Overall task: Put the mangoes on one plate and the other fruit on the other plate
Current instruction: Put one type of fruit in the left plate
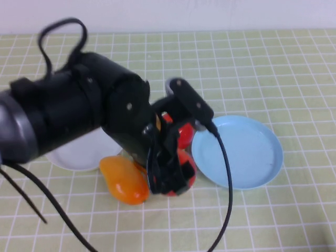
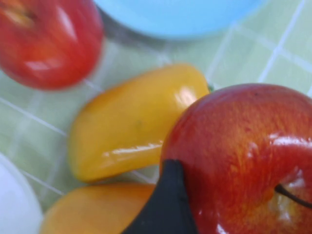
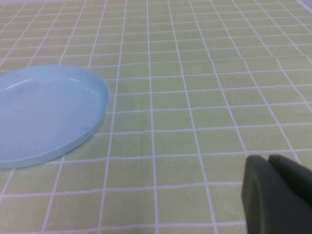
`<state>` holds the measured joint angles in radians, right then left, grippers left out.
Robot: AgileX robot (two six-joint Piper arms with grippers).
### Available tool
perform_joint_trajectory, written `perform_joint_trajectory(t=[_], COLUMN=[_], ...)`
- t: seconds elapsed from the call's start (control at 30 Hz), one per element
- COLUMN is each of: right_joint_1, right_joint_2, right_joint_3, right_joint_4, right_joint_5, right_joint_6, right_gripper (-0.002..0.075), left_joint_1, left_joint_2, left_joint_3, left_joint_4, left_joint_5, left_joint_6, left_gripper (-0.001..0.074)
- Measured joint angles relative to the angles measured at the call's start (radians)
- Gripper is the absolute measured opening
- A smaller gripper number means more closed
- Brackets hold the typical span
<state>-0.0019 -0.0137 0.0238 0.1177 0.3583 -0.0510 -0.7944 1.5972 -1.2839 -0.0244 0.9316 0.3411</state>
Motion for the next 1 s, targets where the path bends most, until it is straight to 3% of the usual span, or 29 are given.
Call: perform_joint_trajectory(t=[0.13,0.6,0.73,1.0], right_joint_1=[0.000,0.000,0.000,0.000], right_joint_2=[0.000,0.000,0.000,0.000], right_joint_3=[0.000,0.000,0.000,0.000], right_joint_4=[0.000,0.000,0.000,0.000], right_joint_5=[0.000,0.000,0.000,0.000], right_joint_6=[0.000,0.000,0.000,0.000], right_gripper=[-0.0016,-0.0016,-0.0016,-0.0016], left_joint_1=[0.060,0.475,0.528,0.535], left_joint_2=[-0.013,0.081,0.164,0.201], left_joint_3=[-0.029,-0.029,-0.029,-0.037], left_joint_4=[0.001,0.063,0.071,0.082], left_joint_5=[-0.007,-0.074,-0.094,-0.103], left_joint_6=[0.000,-0.059,-0.088,-0.102], left_gripper=[0.0580,0.0580,0.0580,0.0580])
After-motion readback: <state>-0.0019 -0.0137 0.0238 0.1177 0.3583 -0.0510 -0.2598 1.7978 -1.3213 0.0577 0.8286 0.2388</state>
